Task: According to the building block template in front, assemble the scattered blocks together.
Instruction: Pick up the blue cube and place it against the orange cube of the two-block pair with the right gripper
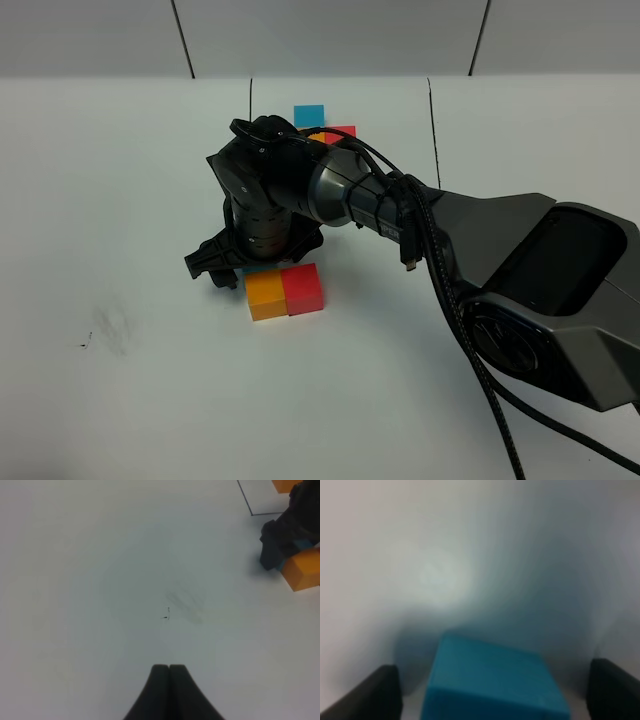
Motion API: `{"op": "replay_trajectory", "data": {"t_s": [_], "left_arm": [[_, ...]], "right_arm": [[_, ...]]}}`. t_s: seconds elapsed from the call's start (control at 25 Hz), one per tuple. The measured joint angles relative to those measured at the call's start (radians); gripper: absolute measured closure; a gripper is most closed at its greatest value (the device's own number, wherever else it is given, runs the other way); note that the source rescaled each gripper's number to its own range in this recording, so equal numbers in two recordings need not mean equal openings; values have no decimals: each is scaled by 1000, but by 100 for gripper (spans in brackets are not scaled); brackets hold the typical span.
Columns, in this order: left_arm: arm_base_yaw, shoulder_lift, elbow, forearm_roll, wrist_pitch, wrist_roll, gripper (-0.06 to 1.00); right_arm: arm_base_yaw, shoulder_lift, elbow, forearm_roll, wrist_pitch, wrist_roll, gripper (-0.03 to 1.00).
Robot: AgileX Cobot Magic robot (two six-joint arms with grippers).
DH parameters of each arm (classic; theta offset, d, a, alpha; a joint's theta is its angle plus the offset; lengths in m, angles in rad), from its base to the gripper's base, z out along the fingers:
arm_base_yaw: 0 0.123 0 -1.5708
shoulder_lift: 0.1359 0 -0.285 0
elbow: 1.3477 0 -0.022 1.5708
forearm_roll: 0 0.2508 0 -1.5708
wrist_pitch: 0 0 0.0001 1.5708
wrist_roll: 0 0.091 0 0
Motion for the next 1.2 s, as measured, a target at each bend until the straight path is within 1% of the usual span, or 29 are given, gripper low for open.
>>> {"op": "replay_trajectory", "data": {"t_s": [0.56,0.84,1.2], "left_arm": [[0,0,0,0,0,1,94],[0,0,0,0,0,1,94],[0,0,0,0,0,1,94]], "right_arm": [[0,-1,0,1,5,0,22],[-1,4,-24,0,51,0,21],[-1,-4,-29,1,66,0,21]]}}
